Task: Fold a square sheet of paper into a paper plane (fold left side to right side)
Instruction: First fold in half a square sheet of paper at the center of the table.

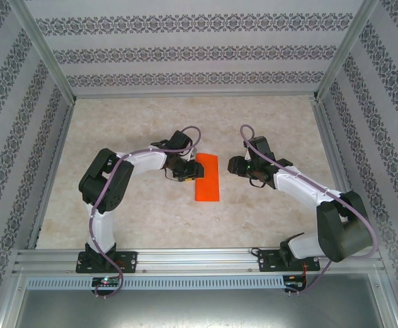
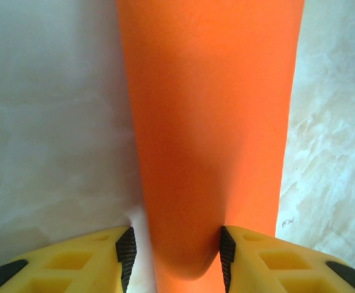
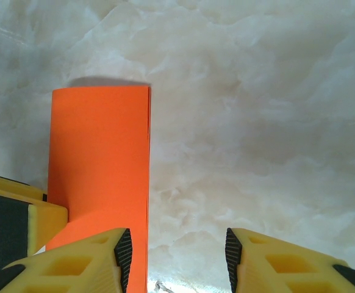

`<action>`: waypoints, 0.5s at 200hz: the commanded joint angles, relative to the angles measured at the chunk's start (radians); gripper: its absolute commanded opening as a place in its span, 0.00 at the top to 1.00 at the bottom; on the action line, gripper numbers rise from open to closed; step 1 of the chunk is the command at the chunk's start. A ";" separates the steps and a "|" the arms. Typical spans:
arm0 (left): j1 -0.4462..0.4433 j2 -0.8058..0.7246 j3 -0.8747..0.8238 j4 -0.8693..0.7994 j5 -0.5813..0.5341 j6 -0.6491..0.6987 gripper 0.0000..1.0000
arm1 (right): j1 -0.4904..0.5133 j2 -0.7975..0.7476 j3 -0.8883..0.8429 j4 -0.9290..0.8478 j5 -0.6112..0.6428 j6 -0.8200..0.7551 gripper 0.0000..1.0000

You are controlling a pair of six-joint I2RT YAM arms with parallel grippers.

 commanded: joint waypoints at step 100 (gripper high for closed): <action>-0.029 0.100 0.006 -0.066 -0.083 0.019 0.54 | -0.009 -0.029 -0.019 -0.017 0.021 -0.015 0.54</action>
